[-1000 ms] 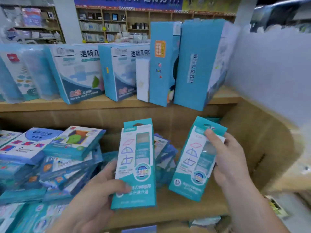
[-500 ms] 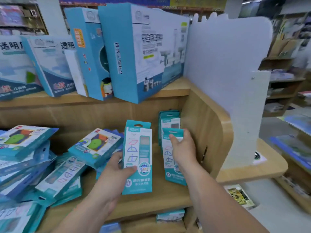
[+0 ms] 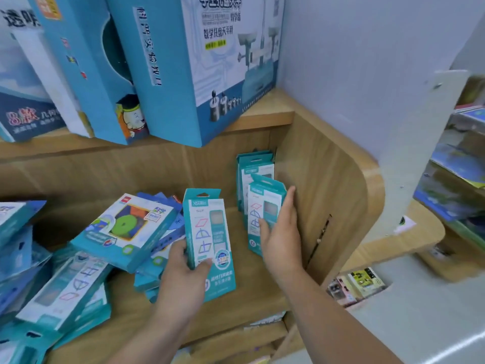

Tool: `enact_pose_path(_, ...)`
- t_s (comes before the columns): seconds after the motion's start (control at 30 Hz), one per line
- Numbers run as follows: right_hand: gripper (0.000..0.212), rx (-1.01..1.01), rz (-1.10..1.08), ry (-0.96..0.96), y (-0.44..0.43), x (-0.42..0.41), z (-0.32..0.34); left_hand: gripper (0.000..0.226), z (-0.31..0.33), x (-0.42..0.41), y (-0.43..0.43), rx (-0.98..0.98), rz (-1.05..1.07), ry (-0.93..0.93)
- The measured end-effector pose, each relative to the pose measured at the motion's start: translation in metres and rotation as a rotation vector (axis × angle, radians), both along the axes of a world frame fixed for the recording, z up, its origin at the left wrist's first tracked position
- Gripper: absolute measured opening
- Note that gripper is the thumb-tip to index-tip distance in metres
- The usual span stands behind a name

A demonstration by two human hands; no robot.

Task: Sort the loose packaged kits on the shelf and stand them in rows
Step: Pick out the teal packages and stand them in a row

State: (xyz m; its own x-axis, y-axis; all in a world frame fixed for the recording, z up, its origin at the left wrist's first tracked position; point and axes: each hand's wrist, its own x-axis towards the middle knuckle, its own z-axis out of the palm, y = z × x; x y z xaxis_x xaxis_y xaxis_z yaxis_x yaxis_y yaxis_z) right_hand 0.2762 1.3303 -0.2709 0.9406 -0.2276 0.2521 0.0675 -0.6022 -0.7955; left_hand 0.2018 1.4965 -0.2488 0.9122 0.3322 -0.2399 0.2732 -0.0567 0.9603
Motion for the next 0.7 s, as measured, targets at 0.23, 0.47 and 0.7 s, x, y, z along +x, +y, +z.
enact_pose_path(0.23,0.093,-0.357,-0.094,-0.132,0.006,0.001,-0.043,0.025,0.005,0.009,0.016,-0.004,-0.063,-0.025)
enact_pose_path(0.47,0.098,-0.730,-0.113,-0.132,0.010,0.007,-0.054,0.027,0.004,0.005,0.019,-0.043,-0.086,-0.037)
enact_pose_path(0.7,0.097,-0.630,0.063,0.044,0.001,0.009,-0.047,0.026,0.004,0.004,0.018,-0.116,-0.072,-0.047)
